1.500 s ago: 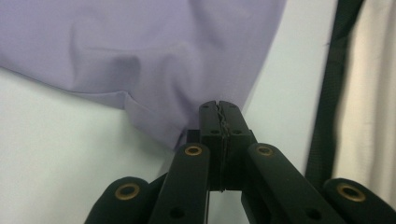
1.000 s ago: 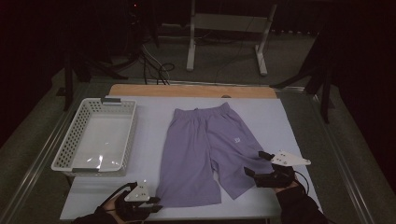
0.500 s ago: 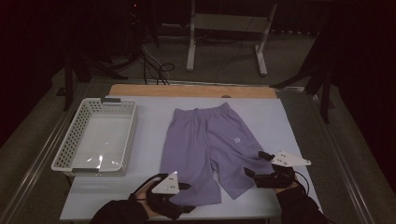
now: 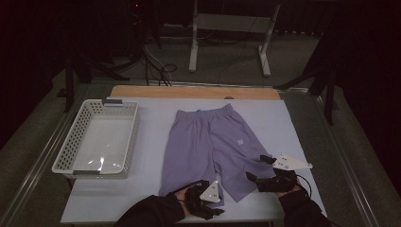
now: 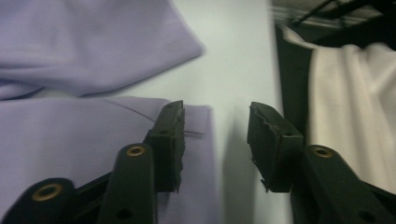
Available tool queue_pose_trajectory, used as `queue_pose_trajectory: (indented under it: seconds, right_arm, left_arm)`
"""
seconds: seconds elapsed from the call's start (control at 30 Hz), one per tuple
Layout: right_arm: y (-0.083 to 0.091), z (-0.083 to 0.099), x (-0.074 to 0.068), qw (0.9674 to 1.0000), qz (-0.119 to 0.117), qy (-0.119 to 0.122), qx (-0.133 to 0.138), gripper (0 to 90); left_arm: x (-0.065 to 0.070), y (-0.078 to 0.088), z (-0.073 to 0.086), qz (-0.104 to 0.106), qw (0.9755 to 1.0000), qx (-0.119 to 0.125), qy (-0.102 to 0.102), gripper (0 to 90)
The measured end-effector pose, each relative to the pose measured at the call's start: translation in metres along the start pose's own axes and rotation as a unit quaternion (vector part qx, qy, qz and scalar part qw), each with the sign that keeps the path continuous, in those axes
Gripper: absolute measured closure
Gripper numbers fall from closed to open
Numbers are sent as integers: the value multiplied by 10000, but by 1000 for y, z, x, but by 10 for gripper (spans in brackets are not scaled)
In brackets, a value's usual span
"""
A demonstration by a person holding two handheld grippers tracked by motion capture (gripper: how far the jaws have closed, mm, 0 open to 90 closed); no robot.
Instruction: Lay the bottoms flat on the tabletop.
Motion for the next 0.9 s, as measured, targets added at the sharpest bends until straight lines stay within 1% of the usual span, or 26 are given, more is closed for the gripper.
queue_pose_trajectory:
  seconds: [0.03,0.07,0.1,0.13,0.17,0.2,0.23,0.27,0.3,0.33,0.37,0.4,0.43,0.47,0.5,0.6,0.67,0.7,0.73,0.77,0.8,0.87,0.9]
  right_arm:
    - [0,0,1,10000,16,-5,0,140]
    - [0,0,1,10000,16,-3,1,140]
    - [0,0,2,10000,28,-7,-8,140]
    - [0,0,1,10000,35,-20,0,140]
    - [0,0,1,10000,12,-17,21,140]
    - [0,0,1,10000,27,1,4,140]
    - [0,0,0,10000,17,4,23,140]
    - [0,0,0,10000,10,9,21,140]
    - [0,0,0,10000,10,9,21,140]
    - [1,0,1,10000,19,1,22,140]
    - [1,0,2,10000,38,-10,21,140]
    - [1,0,2,10000,40,-17,20,140]
    - [1,0,2,10000,38,-17,21,140]
    - [1,0,2,10000,35,-8,18,140]
    - [1,0,1,10000,28,-8,22,140]
    - [1,-1,1,10000,7,-3,23,140]
    - [1,-1,1,10000,18,-14,31,140]
    - [1,0,1,10000,28,0,17,140]
    - [1,0,1,10000,23,-8,15,140]
    - [1,0,1,10000,18,-8,5,140]
    - [1,0,1,10000,0,4,16,140]
    - [1,0,1,10000,14,-9,20,140]
    - [1,0,1,10000,22,-27,28,140]
  left_arm:
    - [-2,0,0,-82,10000,-28,4,657]
    - [-4,-1,0,-206,9998,-36,6,716]
    - [-5,-2,0,-250,9997,30,68,773]
    - [-5,-2,0,-287,9995,63,99,809]
    - [-5,-2,0,-308,9995,54,83,869]
    - [-4,-1,-1,-263,9996,79,102,876]
    - [-1,1,-2,-160,9997,144,63,878]
    - [2,3,-4,-132,9997,190,-6,879]
    - [2,3,-4,-132,9997,190,-6,879]
    - [8,6,-8,-13,9996,232,-147,879]
    - [10,7,-9,-6,9996,227,-176,878]
    - [12,7,-10,47,9997,185,-172,878]
    - [13,6,-10,53,9996,178,-227,878]
    - [14,5,-10,51,9996,177,-214,877]
    - [13,3,-8,85,9997,104,-214,877]
    - [12,-3,-3,144,9998,21,-126,873]
    - [10,-4,-3,211,9997,78,-12,866]
    - [10,-4,-3,232,9997,80,9,859]
    - [9,-3,-3,212,9997,79,2,836]
    - [9,-2,-3,239,9997,94,32,811]
    - [8,-1,-3,214,9997,139,29,787]
    - [4,5,-5,222,9992,292,153,724]
    - [1,8,-7,147,9989,392,217,676]
Point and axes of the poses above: each handheld gripper's, and its own axes: y roughly backward along the jaws, z roughly out of its underside, x roughly to its right, the point moved 6 cm from there along -y, roughly forward along the jaws, and after that the axes turned 5 degrees about -y, right-handed, at the moved point
